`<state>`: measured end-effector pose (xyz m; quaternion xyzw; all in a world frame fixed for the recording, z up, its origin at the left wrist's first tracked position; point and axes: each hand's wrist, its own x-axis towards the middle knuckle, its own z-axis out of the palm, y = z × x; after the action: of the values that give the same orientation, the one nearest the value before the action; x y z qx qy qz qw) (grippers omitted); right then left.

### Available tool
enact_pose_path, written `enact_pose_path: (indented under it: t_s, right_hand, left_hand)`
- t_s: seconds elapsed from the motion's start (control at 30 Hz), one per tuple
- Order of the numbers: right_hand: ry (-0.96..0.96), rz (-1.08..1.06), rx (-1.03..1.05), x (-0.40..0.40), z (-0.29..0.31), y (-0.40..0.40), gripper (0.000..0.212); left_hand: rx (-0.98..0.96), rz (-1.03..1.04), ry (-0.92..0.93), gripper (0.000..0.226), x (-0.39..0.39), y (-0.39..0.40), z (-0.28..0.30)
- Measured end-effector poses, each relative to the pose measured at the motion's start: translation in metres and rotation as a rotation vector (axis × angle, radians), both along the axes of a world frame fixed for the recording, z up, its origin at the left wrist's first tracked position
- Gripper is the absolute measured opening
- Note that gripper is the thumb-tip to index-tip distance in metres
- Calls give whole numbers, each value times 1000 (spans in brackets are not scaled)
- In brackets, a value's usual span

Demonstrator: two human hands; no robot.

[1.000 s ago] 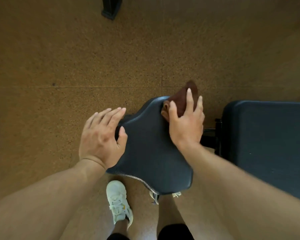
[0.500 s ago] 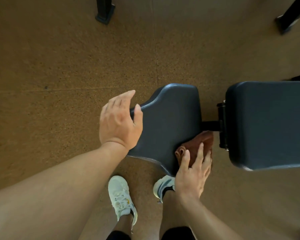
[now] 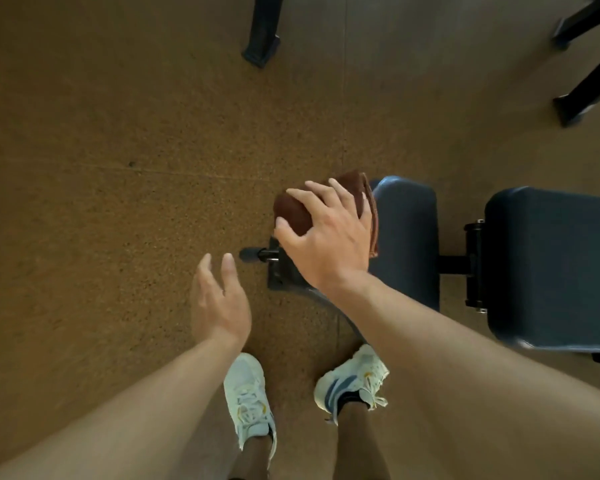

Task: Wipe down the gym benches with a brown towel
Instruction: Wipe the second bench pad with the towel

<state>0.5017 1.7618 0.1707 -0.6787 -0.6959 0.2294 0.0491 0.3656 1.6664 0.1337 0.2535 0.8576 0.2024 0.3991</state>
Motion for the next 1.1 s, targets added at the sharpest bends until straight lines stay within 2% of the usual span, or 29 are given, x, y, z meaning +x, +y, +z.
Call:
enact_pose_path:
  t_s: [0.07, 0.17, 0.23, 0.33, 0.4, 0.47, 0.57, 0.67, 0.8, 0.9, 0.97, 1.03, 1.07, 1.1]
  right_hand:
    - [-17, 19, 67, -4, 0, -9, 49]
    - [8, 147, 202, 12, -5, -50, 52]
    - [14, 211, 256, 26, -10, -85, 59]
    - [-28, 236, 226, 52, -24, -141, 75]
    - [-70, 71, 167, 80, -36, -167, 73]
    - [-92, -162, 59, 102, -39, -183, 69]
    - [-43, -244, -42, 116, -36, -191, 73]
    - [4, -325, -100, 105, -30, -189, 78]
    - [-18, -465, -63, 88, -14, -186, 78]
    - [183, -633, -179, 100, 17, -178, 70]
    - [512, -906, -291, 118, 42, -166, 56]
    - [865, -1212, -223, 139, 69, -155, 46]
    - [924, -1308, -143, 152, 81, -153, 45]
    - [888, -1332, -42, 165, 94, -153, 45]
  left_hand:
    - [-6, -19, 25, 69, -11, 3, 6]
    - [65, -91, 66, 66, -16, 20, 22]
    - [126, -182, 51, 63, -8, 33, 35]
    - [178, -339, 11, 56, 16, 48, 57]
    - [226, -485, 24, 54, 34, 52, 70]
    - [223, -721, 38, 62, 50, 51, 73]
    - [-35, -1054, 123, 91, 70, 48, 69]
    - [-199, -1164, 285, 113, 81, 49, 68]
    - [-263, -1178, 352, 119, 85, 53, 69]
    - [-255, -1142, 392, 123, 94, 52, 68]
    - [-239, -1052, 387, 125, 104, 51, 67]
    - [-226, -969, 375, 121, 112, 49, 69]
    - [-200, -967, 377, 117, 119, 47, 71]
    - [-159, -986, 372, 112, 129, 46, 73]
